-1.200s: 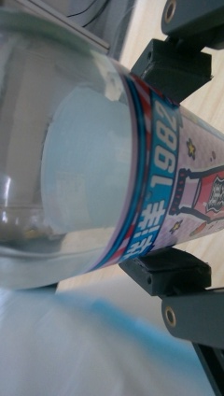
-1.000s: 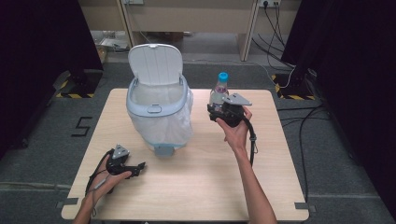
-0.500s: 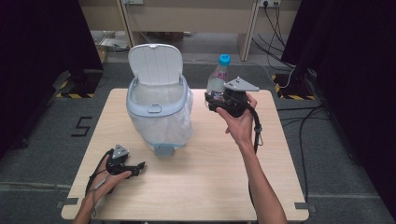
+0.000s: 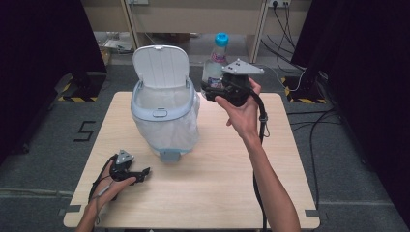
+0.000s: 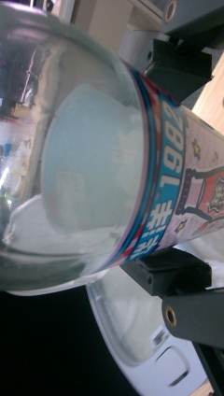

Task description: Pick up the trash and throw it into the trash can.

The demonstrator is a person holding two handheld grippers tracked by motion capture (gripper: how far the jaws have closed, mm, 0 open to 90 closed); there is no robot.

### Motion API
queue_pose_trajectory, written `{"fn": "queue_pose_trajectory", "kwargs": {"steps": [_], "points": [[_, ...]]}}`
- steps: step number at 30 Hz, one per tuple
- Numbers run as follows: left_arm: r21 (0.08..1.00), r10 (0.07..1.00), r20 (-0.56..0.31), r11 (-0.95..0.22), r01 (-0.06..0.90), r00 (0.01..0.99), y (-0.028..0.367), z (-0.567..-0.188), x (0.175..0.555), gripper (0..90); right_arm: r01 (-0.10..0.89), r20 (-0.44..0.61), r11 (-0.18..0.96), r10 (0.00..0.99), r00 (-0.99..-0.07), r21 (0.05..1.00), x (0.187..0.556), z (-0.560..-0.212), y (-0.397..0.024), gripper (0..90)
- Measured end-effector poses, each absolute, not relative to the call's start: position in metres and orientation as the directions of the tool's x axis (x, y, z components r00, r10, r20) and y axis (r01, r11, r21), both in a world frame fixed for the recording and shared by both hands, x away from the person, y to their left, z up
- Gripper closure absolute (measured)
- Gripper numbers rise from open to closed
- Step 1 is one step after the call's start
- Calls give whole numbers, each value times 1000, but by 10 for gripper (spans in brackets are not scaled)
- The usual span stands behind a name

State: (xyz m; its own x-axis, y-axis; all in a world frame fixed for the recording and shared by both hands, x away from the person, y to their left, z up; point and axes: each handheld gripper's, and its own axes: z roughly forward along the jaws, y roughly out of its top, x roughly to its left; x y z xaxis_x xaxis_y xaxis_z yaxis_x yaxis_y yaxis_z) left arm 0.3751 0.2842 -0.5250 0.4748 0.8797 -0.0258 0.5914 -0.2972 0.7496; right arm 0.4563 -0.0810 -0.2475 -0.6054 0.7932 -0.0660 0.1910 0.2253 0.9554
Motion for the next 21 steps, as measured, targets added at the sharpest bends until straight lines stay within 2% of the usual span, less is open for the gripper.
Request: {"fn": "queue_pose_trajectory", "kwargs": {"steps": [21], "points": [[750,880,-27,-296,592,474,284,-525,375,140,148,-80,270,681,-728,951,457,-223,1,280]]}}
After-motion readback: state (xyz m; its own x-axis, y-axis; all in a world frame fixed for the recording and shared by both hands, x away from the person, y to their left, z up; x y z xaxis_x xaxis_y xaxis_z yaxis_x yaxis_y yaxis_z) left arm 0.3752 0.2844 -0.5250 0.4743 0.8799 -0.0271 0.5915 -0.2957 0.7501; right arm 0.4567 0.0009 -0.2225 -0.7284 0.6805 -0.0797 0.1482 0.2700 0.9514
